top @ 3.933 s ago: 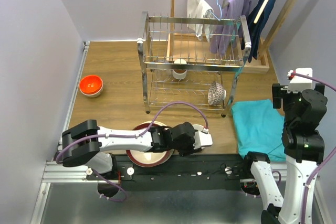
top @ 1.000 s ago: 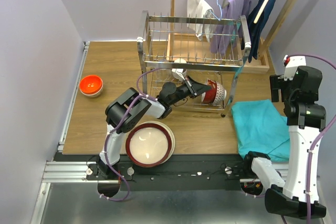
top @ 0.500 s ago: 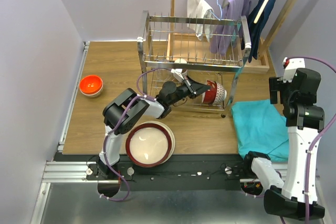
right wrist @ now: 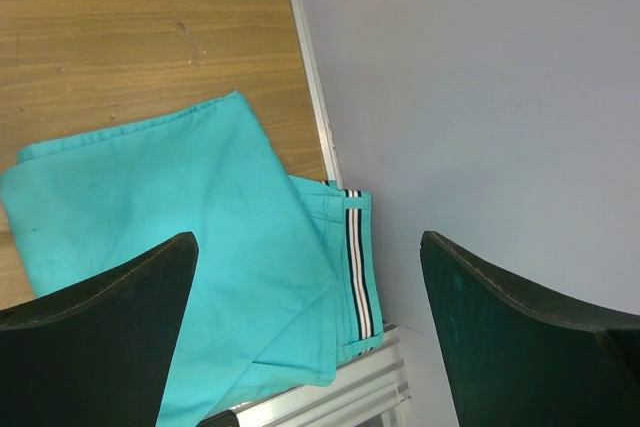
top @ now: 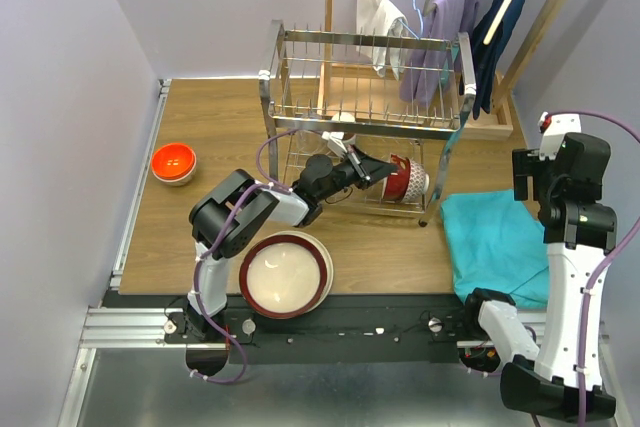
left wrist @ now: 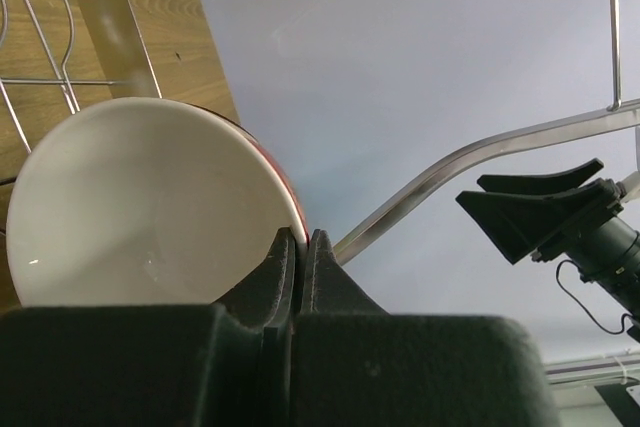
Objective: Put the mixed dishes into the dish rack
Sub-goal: Insert the bowl into the dish rack
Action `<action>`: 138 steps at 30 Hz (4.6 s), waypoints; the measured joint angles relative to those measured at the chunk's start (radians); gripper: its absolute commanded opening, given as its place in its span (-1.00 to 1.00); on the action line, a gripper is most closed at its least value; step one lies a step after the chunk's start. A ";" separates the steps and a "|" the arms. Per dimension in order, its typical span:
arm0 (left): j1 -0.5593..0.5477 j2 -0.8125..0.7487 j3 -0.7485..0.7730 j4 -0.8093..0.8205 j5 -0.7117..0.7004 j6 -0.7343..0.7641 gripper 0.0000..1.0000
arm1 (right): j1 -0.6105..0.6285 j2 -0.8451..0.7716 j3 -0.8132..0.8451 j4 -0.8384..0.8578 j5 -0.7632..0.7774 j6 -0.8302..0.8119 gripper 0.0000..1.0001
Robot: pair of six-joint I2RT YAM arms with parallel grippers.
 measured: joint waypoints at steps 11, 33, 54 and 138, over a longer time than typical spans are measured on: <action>0.007 0.009 0.032 -0.010 0.073 0.110 -1.00 | -0.006 -0.002 -0.021 0.003 -0.011 0.008 1.00; 0.021 0.058 0.050 0.051 0.041 -0.110 -1.00 | -0.025 -0.029 -0.050 0.000 -0.023 0.012 1.00; 0.028 -0.047 0.051 -0.184 0.071 0.228 -1.00 | -0.066 -0.063 -0.061 0.009 -0.050 0.031 0.99; -0.002 -0.326 -0.105 -0.758 -0.068 0.666 0.27 | -0.091 -0.119 -0.097 0.035 -0.193 0.061 1.00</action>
